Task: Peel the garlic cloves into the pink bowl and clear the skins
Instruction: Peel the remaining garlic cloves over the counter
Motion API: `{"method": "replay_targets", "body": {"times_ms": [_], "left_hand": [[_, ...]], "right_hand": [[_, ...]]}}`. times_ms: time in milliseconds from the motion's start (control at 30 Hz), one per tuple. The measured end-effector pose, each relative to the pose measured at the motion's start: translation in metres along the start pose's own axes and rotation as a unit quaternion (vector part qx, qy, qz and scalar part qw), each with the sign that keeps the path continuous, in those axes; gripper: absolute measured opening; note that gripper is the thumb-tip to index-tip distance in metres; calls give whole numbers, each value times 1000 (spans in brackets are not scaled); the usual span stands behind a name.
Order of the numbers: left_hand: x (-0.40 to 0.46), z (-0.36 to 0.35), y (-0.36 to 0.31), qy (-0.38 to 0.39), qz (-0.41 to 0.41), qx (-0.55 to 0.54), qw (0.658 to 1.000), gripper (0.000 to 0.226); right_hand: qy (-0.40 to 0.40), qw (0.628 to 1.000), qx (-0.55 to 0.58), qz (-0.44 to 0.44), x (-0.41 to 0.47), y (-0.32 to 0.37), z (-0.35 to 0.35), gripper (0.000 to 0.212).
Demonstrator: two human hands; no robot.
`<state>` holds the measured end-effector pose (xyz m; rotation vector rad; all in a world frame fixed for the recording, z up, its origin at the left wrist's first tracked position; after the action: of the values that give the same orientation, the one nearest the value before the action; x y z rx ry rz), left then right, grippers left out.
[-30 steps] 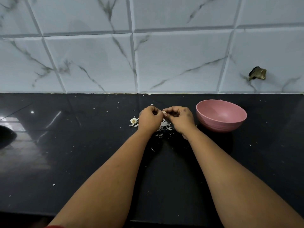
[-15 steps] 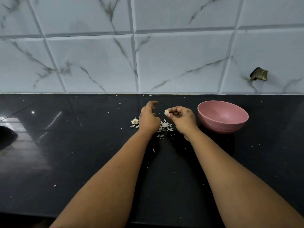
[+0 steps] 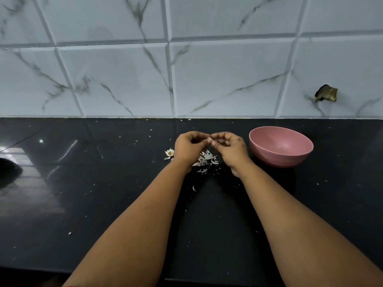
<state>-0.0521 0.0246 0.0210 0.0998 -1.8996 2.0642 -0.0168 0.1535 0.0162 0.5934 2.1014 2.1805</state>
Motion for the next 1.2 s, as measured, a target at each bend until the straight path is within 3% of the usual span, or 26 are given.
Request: {"method": "replay_targets", "body": {"times_ms": [100, 167, 367, 500, 600, 667, 867, 1067, 1200], "left_hand": [[-2, 3, -7, 30, 66, -167, 983, 6], [-3, 3, -9, 37, 101, -228, 968, 7], [0, 10, -9, 71, 157, -261, 950, 8], [-1, 21, -9, 118, 289, -315, 897, 13], [-2, 27, -7, 142, 318, -333, 877, 17], [-4, 28, -8, 154, 323, -333, 872, 7], [-5, 31, -9, 186, 354, -309, 863, 11], [-5, 26, -11, 168, 333, -294, 880, 18], [-2, 17, -12, 145, 274, -265, 913, 12]], "right_hand": [[70, 985, 151, -51, -2, 5, -1, 16], [93, 976, 188, -54, -3, 7, 0, 17], [109, 978, 176, -29, -3, 6, 0, 17], [145, 975, 163, -30, -5, 5, 2, 18], [180, 968, 165, -50, -8, 7, 4, 18], [196, 964, 165, -66, -10, 9, 5, 18], [230, 955, 153, -105, -12, 13, 11, 20], [182, 973, 98, -105, -10, 12, 12, 16], [129, 986, 68, -82, -9, 12, 8, 16]]}}
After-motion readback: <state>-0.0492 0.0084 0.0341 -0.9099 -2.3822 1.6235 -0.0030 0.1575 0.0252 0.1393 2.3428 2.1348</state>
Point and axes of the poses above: each hand's wrist, its own x-axis towards the middle knuckle, its own z-axis out of the back of the hand, y = z × x, the point moved 1 cm from there along x, towards the middle knuckle, and after that the axes turned 1 degree about y, right-handed, at the moved point
